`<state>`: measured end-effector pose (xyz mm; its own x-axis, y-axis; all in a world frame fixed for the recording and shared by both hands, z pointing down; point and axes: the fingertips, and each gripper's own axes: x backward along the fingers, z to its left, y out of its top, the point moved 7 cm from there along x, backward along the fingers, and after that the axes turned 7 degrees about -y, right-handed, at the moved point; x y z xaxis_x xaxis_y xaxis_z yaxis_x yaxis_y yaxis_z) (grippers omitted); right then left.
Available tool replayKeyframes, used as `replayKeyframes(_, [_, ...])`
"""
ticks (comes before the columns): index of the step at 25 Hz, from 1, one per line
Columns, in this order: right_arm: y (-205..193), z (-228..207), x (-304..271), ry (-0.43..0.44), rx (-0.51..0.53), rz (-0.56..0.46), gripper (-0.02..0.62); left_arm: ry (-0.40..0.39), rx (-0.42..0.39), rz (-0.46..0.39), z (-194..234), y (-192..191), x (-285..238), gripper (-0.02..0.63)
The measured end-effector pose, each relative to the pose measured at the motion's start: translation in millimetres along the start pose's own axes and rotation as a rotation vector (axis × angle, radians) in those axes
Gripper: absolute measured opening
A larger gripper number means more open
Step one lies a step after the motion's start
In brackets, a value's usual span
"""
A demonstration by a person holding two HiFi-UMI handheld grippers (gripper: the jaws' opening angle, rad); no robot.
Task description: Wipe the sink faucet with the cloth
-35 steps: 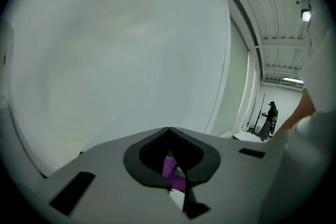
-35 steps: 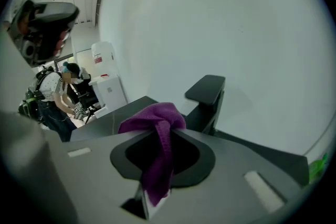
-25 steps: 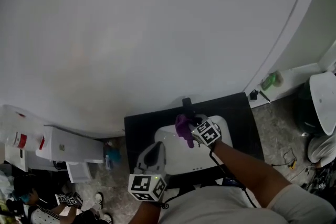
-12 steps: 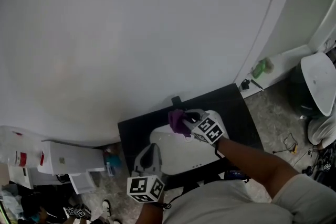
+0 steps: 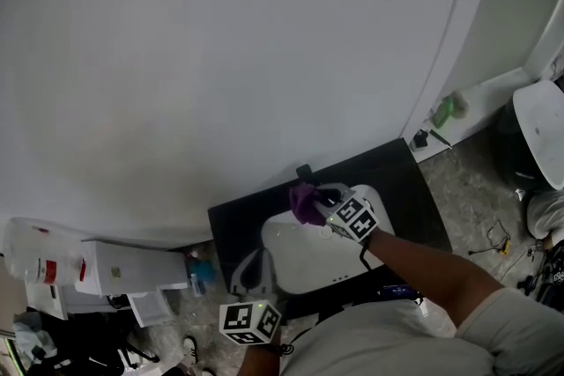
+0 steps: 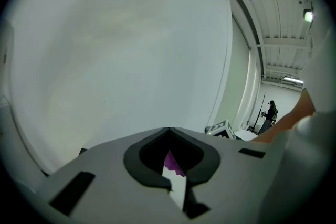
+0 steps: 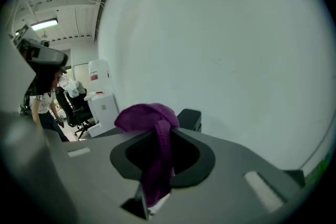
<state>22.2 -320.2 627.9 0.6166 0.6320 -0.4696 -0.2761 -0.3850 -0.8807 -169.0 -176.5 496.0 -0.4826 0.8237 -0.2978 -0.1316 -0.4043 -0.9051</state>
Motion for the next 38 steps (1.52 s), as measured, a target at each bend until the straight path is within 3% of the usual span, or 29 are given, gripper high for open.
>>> replayKeyframes(5, [-15, 32, 38, 0.035, -0.062, 0.037, 0.058, -0.025, -0.018, -0.018, -6, 12, -12, 0.006])
replayKeyframes(16, [84, 44, 164, -0.098, 0.027, -0.327, 0.060, -0.129, -0.143, -0.106, -53, 51, -33, 0.006])
replayKeyframes(22, [105, 53, 204, -0.150, 0.031, -0.451, 0.058, -0.149, -0.184, -0.152, -67, 63, -43, 0.006])
replayKeyframes(38, [102, 52, 213, -0.156, -0.002, -0.446, 0.055, -0.146, -0.181, -0.182, -75, 62, -38, 0.006])
